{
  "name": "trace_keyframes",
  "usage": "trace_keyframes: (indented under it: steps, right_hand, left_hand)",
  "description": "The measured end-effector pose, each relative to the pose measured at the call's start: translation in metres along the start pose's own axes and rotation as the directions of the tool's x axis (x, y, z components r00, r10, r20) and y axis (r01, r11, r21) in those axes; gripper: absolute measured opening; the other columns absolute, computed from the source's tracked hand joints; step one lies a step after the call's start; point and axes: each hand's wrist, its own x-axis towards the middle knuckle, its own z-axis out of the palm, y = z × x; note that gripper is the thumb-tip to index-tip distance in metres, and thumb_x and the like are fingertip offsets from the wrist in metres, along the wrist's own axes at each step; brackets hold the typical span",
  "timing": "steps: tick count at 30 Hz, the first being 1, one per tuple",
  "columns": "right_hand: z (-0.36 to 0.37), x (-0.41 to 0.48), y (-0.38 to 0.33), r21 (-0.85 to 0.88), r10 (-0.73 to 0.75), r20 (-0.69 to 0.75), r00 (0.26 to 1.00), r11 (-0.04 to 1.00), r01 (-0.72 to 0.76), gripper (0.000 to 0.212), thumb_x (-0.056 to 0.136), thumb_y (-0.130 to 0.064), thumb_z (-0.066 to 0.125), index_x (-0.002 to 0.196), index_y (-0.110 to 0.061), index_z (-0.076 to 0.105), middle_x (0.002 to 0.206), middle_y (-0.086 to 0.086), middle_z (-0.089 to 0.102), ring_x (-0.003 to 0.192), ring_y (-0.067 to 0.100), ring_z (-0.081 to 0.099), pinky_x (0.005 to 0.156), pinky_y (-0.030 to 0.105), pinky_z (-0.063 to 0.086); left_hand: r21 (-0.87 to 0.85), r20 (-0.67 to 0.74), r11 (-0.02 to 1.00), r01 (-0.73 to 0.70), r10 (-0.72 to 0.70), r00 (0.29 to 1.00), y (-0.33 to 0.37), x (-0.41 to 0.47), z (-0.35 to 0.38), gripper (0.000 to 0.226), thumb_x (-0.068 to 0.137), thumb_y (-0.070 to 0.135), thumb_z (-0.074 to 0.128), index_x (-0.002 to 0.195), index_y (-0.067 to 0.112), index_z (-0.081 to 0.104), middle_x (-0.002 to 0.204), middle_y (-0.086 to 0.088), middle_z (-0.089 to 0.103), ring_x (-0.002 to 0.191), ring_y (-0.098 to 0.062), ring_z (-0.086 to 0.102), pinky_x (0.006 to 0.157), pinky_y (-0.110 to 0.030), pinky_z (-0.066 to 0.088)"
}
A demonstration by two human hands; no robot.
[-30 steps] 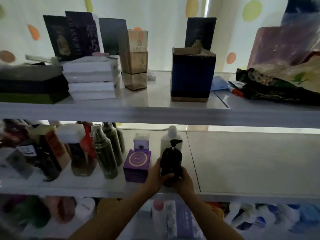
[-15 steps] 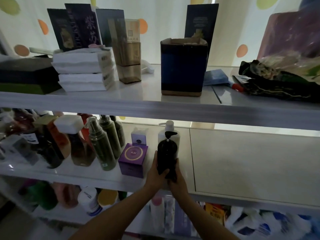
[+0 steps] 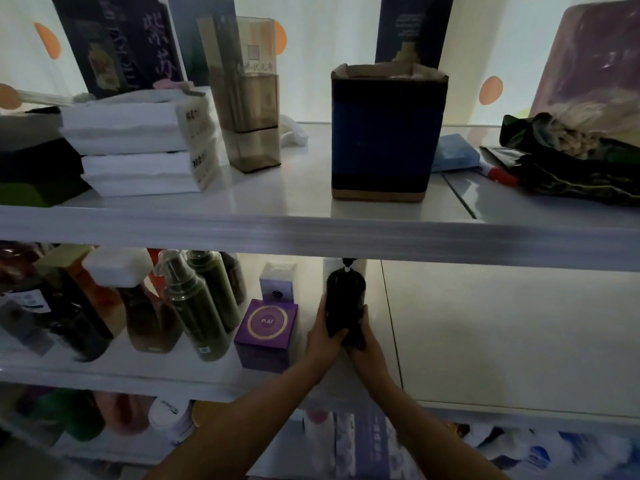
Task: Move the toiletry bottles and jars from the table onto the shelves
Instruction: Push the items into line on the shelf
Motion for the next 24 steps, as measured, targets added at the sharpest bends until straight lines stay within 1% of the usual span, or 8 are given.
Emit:
trace_keyframes:
  steps: [2,5,7,11,15,18,20,24]
  right_hand:
    - [0.001,0.009,0.002,-0.039,0.000,-0.008,1.000,0.999,0.000,0.060,0.099,-0.029,0.043,0.150,-0.020,0.012,0.135,0.006,0.046,0.118,0.011,0.044,0.095,0.025,0.038]
    - [0.001,0.013,0.000,-0.110,-0.006,-0.041,0.999,0.994,0.002,0.035,0.103,-0.026,0.034,0.135,-0.038,0.030,0.125,-0.001,0.052,0.116,0.012,0.049,0.090,0.019,0.040]
    - [0.000,0.014,-0.002,-0.151,-0.022,-0.055,0.998,0.988,0.014,0.033,0.103,-0.025,0.030,0.135,-0.036,0.032,0.128,0.003,0.053,0.115,0.011,0.049,0.089,0.016,0.039]
    - [-0.007,0.012,-0.010,-0.035,0.039,0.025,0.999,0.999,-0.038,0.052,0.100,-0.014,0.041,0.144,-0.026,0.017,0.144,0.012,0.040,0.129,0.020,0.041,0.100,0.024,0.034]
    - [-0.023,0.004,-0.016,-0.094,0.068,0.153,0.986,0.994,-0.054,0.088,0.084,0.003,0.058,0.149,-0.021,0.004,0.151,0.012,0.029,0.137,0.028,0.033,0.110,0.040,0.035]
    - [-0.039,-0.001,-0.013,-0.307,0.026,0.198,0.980,0.951,0.037,0.098,0.079,-0.010,0.070,0.149,-0.017,0.002,0.155,0.012,0.021,0.142,0.026,0.023,0.113,0.037,0.027]
    - [-0.052,-0.010,-0.005,-0.526,0.044,0.289,0.956,0.842,0.120,0.107,0.077,-0.029,0.074,0.150,-0.017,-0.005,0.159,0.008,0.006,0.146,0.024,0.004,0.117,0.035,0.016]
    - [-0.067,-0.046,0.015,-0.718,0.069,0.442,0.894,0.625,0.306,0.115,0.073,-0.054,0.070,0.148,-0.025,-0.012,0.157,0.001,-0.016,0.145,0.022,-0.016,0.118,0.035,-0.001]
  left_hand:
    - [0.010,0.009,1.000,0.009,-0.009,1.000,0.001,0.007,0.001,0.072,0.092,0.005,0.055,0.150,0.024,0.017,0.148,-0.005,0.038,0.136,-0.022,0.036,0.107,-0.032,0.034]
    - [0.016,0.021,1.000,0.027,-0.027,0.999,0.000,0.016,0.001,0.071,0.092,0.005,0.055,0.149,0.025,0.018,0.146,-0.006,0.041,0.134,-0.022,0.038,0.103,-0.029,0.036]
    - [0.019,0.027,0.999,0.031,-0.031,0.999,-0.001,0.019,0.001,0.071,0.092,0.006,0.055,0.149,0.026,0.018,0.145,-0.006,0.042,0.134,-0.022,0.039,0.101,-0.027,0.036]
    - [0.019,0.047,0.999,0.050,-0.051,0.998,0.002,0.017,-0.003,0.077,0.090,0.003,0.057,0.149,0.025,0.014,0.146,-0.008,0.041,0.134,-0.025,0.038,0.102,-0.030,0.037]
    - [0.122,0.137,0.989,0.084,-0.100,0.986,0.014,0.008,-0.004,0.098,0.089,0.009,0.062,0.148,0.015,-0.016,0.151,-0.009,0.029,0.138,-0.026,0.031,0.102,-0.028,0.033]
    - [0.257,0.114,0.965,-0.045,0.016,0.993,0.014,-0.008,-0.005,0.092,0.085,0.019,0.066,0.149,0.020,0.000,0.144,-0.009,0.039,0.132,-0.025,0.040,0.098,-0.025,0.038]
    - [0.329,0.154,0.939,-0.102,0.053,0.987,0.010,-0.025,-0.007,0.079,0.082,0.029,0.064,0.144,0.031,0.015,0.140,-0.006,0.043,0.130,-0.024,0.043,0.101,-0.030,0.041]
    - [0.723,0.231,0.670,-0.165,-0.010,0.973,-0.017,-0.072,-0.010,0.090,0.092,0.054,0.046,0.151,0.015,-0.009,0.160,-0.007,-0.003,0.147,-0.022,0.000,0.120,-0.038,0.003]
